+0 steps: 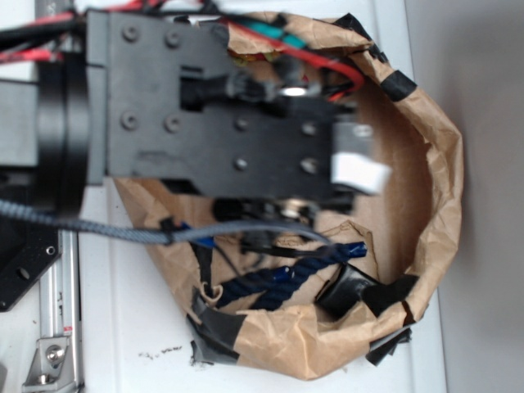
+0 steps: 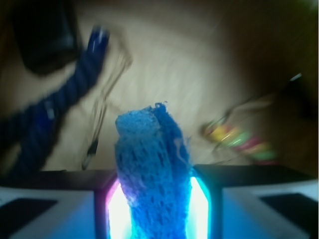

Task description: Grab the blue sponge.

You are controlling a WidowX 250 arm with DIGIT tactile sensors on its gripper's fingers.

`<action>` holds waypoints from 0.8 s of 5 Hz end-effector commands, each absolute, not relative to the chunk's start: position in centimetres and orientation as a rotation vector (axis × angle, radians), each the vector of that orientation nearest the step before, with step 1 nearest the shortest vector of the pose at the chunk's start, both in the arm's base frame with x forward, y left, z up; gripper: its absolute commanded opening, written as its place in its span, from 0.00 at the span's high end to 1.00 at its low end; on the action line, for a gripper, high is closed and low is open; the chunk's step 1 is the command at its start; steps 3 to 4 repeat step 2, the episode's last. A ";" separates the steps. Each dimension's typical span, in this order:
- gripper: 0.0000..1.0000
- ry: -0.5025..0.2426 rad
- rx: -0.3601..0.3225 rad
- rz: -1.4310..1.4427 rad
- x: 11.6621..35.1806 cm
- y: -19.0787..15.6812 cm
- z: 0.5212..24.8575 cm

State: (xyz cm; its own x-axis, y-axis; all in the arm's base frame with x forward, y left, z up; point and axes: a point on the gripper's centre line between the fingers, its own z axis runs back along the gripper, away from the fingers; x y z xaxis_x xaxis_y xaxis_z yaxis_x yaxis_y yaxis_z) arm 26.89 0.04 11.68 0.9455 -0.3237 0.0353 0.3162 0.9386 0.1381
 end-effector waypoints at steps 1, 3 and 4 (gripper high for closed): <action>1.00 -0.113 0.092 -0.320 29.5 -1.4 12.4; 1.00 -0.136 0.061 -0.287 29.5 -1.0 11.6; 1.00 -0.136 0.061 -0.287 29.5 -1.0 11.6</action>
